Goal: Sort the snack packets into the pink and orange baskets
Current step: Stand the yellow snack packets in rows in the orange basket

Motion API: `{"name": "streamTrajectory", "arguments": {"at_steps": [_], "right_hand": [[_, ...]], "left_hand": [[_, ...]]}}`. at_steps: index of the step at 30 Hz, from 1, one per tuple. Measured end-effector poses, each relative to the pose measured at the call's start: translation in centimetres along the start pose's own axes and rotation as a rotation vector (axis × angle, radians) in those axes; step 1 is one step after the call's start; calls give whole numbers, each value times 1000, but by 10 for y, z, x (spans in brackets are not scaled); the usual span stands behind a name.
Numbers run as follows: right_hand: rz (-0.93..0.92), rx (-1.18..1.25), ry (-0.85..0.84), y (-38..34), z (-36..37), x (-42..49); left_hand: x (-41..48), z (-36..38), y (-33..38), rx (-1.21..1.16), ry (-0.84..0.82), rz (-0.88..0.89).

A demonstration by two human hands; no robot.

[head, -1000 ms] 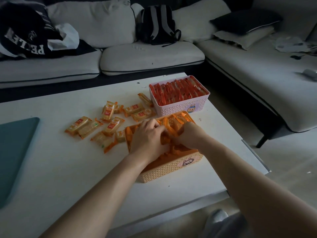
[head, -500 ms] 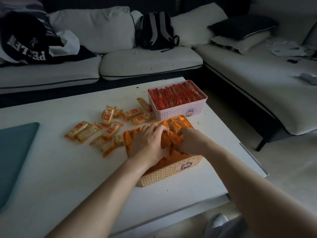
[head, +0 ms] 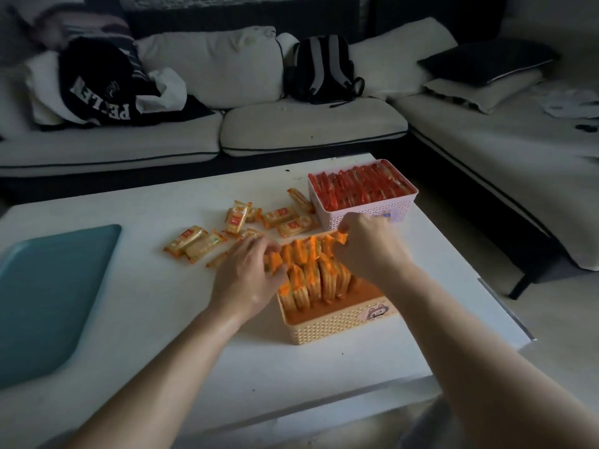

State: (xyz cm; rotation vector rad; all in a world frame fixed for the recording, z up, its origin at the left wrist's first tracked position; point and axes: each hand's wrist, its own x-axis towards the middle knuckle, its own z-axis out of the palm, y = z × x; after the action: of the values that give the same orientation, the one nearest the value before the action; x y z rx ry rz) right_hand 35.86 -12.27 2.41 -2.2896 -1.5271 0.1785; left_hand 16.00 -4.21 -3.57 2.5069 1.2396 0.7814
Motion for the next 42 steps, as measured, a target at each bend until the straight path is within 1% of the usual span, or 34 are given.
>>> {"name": "streamTrajectory", "arguments": {"at_steps": [2, 4, 5, 7, 8, 10, 11, 13, 15, 18, 19, 21, 22, 24, 25, 26, 28, 30, 32, 34, 36, 37, 38, 40, 41, 42], "right_hand": [[-84, 144, -59, -38, 13, 0], [-139, 217, -175, -73, 34, 7], [-157, 213, -229, -89, 43, 12], [-161, 166, -368, -116, 59, 24], [-156, 118, -433, -130, 68, 32], [-155, -31, -484, -149, 92, 48], [-139, -107, -493, -153, 108, 56], [-94, -275, -510, -160, 144, 74], [-47, -440, -555, -165, 174, 84], [33, -487, -554, -164, 185, 84], [44, -501, -542, -163, 185, 84], [35, -525, -483, -162, 182, 83], [34, -515, -443, -164, 180, 84], [70, -359, -313, -169, 175, 91], [108, -231, -253, -171, 173, 98], [171, -106, -226, -172, 176, 107], [306, 43, -243, -175, 184, 124], [378, 16, -281, -178, 194, 132], [373, -46, -294, -178, 202, 138], [352, -71, -297, -177, 205, 143], [301, -102, -290, -172, 204, 144], [271, -104, -310, -168, 202, 143], [272, -55, -348, -164, 198, 141], [364, 132, -422, -155, 191, 140], [401, 221, -439, -151, 189, 143], [422, 297, -401, -150, 185, 149]], "left_hand": [[-4, -13, -31, 30, -8, -125], [-5, -22, -66, 81, -111, -305], [-5, -25, -83, 137, -196, -346], [-3, -28, -107, 280, -356, -322], [1, -28, -117, 329, -384, -258], [11, -20, -127, 342, -385, -91], [14, -13, -128, 331, -394, -35], [22, 1, -135, 358, -428, 13], [23, 9, -144, 440, -443, 21], [21, -5, -154, 536, -483, 1], [23, -15, -158, 529, -492, -40], [28, -37, -167, 427, -409, -197], [33, -46, -174, 366, -329, -289], [45, -55, -187, 298, -197, -420], [53, -54, -191, 283, -187, -451], [62, -49, -195, 269, -202, -463], [79, -35, -200, 208, -261, -475], [90, -19, -204, 163, -328, -489], [94, -7, -205, 210, -393, -481], [92, 0, -210, 295, -359, -476], [85, -1, -214, 304, -310, -516], [80, -5, -216, 295, -314, -549], [75, -9, -218, 293, -334, -573], [67, -17, -221, 297, -377, -587], [64, -20, -224, 286, -388, -591], [64, -22, -225, 263, -385, -594]]}}
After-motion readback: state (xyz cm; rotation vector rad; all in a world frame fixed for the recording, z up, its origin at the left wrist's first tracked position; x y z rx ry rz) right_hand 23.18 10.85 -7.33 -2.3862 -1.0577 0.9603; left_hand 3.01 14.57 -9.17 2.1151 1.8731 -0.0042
